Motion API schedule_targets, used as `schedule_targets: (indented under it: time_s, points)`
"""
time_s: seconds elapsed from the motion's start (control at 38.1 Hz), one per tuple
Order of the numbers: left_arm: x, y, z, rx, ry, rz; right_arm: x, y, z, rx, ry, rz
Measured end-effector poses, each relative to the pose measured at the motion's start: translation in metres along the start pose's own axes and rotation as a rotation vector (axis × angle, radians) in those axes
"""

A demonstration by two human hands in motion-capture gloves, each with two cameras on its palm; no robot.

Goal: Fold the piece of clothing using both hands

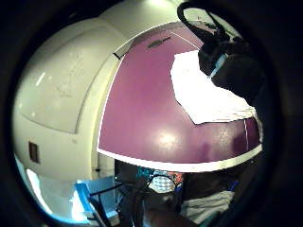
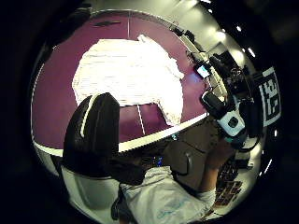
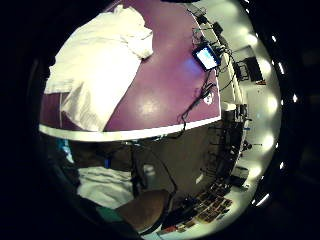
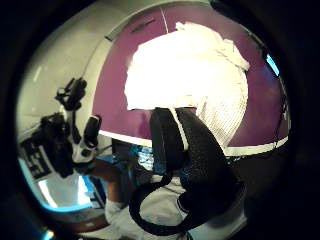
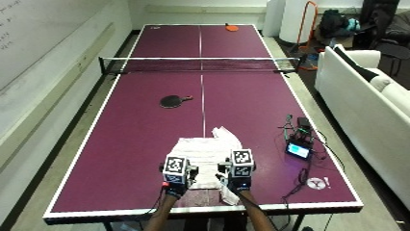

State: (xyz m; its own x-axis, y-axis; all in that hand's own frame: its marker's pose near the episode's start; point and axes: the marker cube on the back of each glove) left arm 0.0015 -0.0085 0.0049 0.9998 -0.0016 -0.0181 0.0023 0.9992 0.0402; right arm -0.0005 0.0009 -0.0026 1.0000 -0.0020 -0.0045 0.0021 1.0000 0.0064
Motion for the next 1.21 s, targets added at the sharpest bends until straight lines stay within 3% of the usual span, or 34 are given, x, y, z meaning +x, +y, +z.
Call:
schedule_targets:
  time_s: [0.5,0.63,0.71,0.84,0.94,1.0,1.05,1.13,1.21]
  points:
    - [-0.004,-0.01,0.011,0.038,0.011,0.007,0.002,0.005,0.003,-0.042,0.025,-0.02]
    - [-0.005,-0.01,0.031,0.006,0.009,-0.001,0.01,-0.005,0.033,-0.062,0.036,-0.065]
    - [-0.006,-0.014,0.054,-0.034,-0.002,-0.007,0.011,-0.008,0.059,-0.141,0.041,-0.08]
    - [-0.004,-0.015,0.096,-0.196,0.014,0.043,0.004,0.006,0.08,-0.373,-0.078,-0.163]
    - [0.022,0.033,0.063,-0.576,0.259,0.201,0.015,0.018,0.085,-0.482,0.012,-0.088]
    - [0.02,0.043,0.06,-0.64,0.216,0.183,0.014,0.033,0.08,-0.594,-0.017,-0.1]
    - [0.009,0.038,0.069,-0.555,0.098,0.125,0.014,0.037,0.079,-0.608,-0.055,-0.131]
    - [0.002,0.028,0.087,-0.418,0.024,0.112,0.017,0.034,0.082,-0.486,-0.038,-0.153]
    - [-0.01,-0.003,0.135,-0.201,-0.113,0.093,0.014,0.029,0.091,-0.367,-0.037,-0.238]
